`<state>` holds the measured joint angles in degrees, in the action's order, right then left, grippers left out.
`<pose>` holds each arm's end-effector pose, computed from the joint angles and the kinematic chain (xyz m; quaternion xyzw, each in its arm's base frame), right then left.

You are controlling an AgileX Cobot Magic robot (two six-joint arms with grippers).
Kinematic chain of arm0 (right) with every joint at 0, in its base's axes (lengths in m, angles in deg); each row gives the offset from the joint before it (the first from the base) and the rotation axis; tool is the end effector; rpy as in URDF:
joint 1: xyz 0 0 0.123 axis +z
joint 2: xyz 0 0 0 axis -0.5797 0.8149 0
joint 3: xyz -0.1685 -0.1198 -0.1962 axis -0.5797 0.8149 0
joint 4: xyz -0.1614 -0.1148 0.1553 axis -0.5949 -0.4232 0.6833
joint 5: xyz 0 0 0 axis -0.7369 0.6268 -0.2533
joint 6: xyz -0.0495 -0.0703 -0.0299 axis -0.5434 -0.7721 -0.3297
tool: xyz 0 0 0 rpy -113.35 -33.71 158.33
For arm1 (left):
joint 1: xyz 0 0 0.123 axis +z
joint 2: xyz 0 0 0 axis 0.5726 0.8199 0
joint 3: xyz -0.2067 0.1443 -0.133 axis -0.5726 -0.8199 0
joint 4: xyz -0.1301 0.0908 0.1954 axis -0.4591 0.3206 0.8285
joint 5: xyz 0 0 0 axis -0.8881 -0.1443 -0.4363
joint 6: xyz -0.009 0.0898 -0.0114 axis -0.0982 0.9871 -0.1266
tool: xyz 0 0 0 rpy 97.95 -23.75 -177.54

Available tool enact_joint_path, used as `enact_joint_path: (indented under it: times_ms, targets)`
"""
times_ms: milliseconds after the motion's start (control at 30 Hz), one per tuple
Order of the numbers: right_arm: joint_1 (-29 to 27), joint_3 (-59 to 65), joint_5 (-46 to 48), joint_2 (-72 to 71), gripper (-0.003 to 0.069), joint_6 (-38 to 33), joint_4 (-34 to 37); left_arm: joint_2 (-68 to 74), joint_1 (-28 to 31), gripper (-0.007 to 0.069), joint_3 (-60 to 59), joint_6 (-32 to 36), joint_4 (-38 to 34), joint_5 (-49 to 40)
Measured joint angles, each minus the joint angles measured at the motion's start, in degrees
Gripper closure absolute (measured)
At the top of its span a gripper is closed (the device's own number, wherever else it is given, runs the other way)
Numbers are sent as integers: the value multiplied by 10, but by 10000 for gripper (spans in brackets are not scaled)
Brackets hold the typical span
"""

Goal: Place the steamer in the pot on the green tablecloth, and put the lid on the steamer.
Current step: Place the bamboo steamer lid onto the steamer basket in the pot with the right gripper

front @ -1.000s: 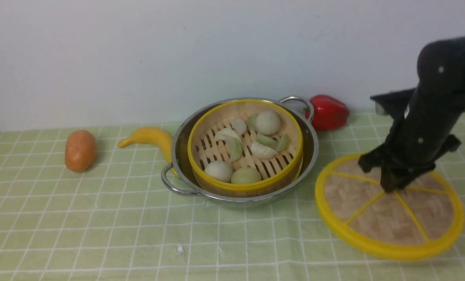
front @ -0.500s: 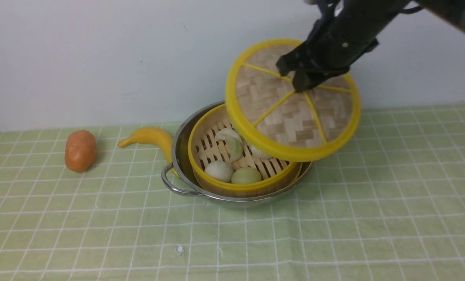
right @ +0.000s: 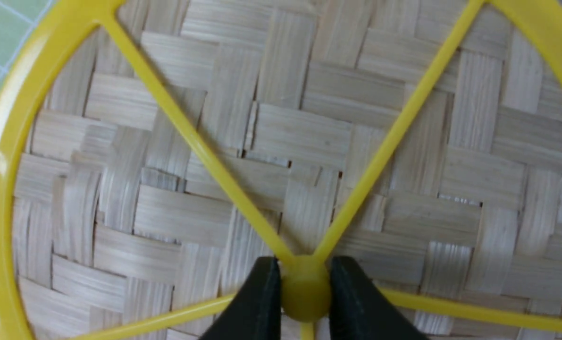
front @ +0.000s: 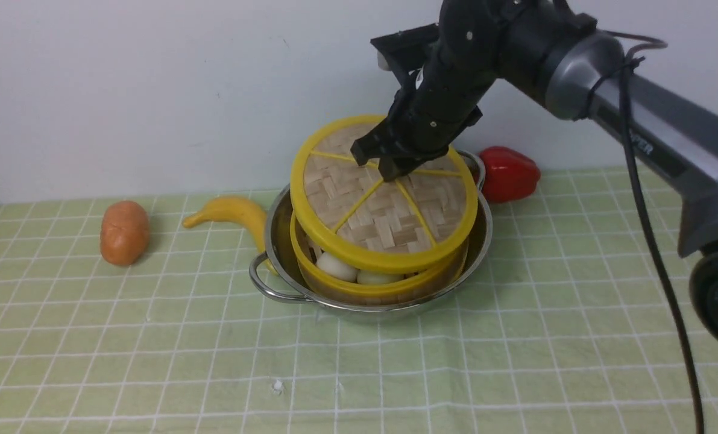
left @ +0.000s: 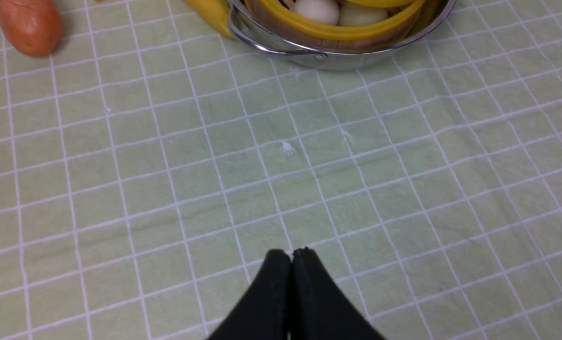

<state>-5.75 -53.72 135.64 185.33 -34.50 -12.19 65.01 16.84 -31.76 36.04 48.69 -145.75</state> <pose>0.4365 0.2627 0.2621 -0.2088 0.9522 0.1285 0.1824 0.0480 -0.0197 0.3674 0.1148 0.9108 -0.0968 0.3845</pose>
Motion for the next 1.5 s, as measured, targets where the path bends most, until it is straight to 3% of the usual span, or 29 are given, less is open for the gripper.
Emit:
enact_joint_path:
  times_ms: [867, 1500]
  targets:
    - [0, -1, -16, 26, 513, -57, 37, 0, 0, 623, 0, 0, 0, 0]
    - [-1, -7, -21, 41, 513, -59, 50, 0, 0, 622, 0, 0, -12, 0]
